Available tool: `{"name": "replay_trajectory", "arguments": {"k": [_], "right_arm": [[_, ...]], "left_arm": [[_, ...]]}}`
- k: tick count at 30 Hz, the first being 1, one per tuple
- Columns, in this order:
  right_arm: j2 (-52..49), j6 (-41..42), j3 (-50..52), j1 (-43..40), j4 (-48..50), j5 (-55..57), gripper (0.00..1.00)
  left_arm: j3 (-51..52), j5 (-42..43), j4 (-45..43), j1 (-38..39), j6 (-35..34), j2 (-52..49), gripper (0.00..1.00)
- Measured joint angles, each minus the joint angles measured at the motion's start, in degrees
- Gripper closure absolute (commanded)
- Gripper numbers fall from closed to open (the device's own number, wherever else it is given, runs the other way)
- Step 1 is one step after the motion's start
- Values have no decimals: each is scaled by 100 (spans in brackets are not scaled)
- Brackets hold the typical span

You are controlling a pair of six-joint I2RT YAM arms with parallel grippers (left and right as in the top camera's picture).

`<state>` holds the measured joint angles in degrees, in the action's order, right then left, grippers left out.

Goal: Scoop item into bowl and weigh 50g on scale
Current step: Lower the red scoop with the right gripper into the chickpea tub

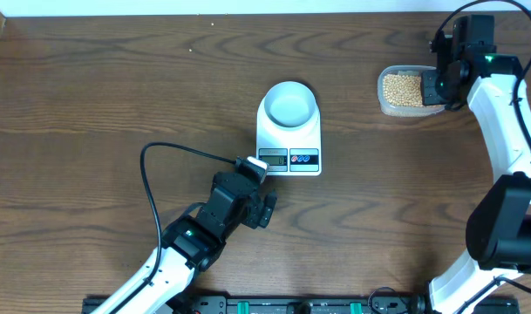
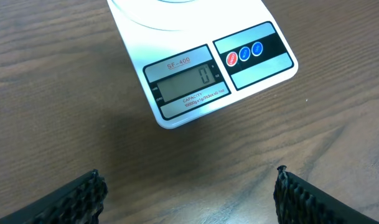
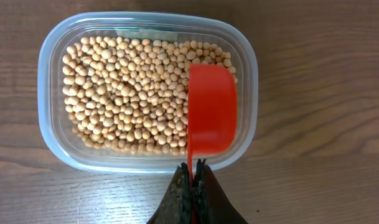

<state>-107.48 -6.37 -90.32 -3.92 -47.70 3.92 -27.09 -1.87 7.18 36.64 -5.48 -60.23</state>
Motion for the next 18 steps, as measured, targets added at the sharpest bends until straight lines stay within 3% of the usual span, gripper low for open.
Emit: {"name": "replay_trajectory", "arguments": {"k": [9, 18], "right_arm": [[-286, 260, -48, -11, 94, -404, 99], [-455, 538, -61, -409, 87, -1683, 99]], "left_arm": [[0, 0, -2, 0, 0, 0, 12], [0, 0, 0, 2, 0, 0, 12]]}}
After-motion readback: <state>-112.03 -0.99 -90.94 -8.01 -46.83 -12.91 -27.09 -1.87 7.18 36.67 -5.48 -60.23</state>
